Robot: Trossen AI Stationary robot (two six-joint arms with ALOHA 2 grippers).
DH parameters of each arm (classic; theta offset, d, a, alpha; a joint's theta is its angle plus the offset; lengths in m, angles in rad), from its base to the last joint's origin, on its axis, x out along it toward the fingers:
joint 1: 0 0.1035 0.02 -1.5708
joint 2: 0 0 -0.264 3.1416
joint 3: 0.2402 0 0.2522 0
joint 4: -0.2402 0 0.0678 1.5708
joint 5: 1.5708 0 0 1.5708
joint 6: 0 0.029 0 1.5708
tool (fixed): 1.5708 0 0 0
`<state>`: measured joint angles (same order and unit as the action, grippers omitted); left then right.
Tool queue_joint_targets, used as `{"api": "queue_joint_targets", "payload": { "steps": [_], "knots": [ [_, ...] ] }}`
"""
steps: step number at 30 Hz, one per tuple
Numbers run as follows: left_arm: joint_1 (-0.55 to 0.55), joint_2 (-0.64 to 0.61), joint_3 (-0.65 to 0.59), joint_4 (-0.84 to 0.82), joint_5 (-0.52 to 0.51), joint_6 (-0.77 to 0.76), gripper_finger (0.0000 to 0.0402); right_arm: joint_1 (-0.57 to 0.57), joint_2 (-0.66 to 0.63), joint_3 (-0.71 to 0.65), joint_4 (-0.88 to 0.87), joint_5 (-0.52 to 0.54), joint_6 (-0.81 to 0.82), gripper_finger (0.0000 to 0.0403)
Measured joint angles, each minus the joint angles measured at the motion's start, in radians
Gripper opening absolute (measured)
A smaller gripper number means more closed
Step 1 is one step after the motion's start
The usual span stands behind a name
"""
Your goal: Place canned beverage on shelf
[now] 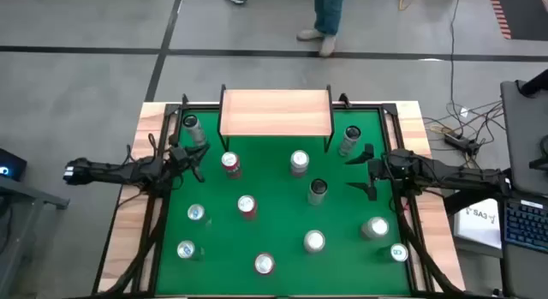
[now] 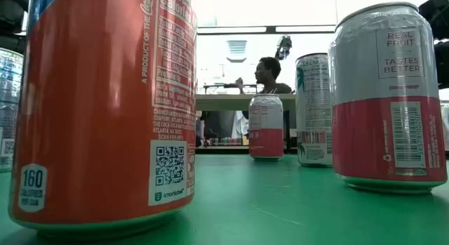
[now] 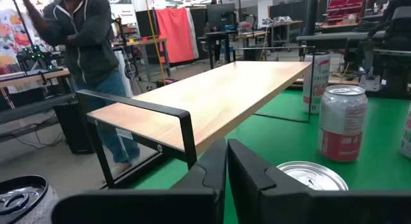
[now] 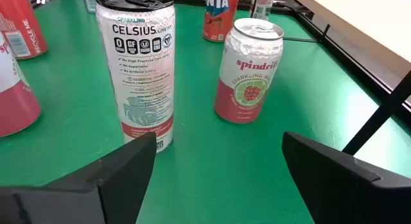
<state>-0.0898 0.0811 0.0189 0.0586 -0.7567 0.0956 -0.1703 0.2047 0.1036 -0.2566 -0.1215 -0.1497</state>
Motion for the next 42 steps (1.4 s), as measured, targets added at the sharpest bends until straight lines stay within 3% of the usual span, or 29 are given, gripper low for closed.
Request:
{"api": "queue_joint_targets", "payload": {
  "steps": [42],
  "knots": [
    [0.0, 0.0, 0.0, 0.0, 0.0, 0.0, 0.0, 0.0, 0.0, 0.0, 0.0, 0.0, 0.0, 0.0329]
  ]
}}
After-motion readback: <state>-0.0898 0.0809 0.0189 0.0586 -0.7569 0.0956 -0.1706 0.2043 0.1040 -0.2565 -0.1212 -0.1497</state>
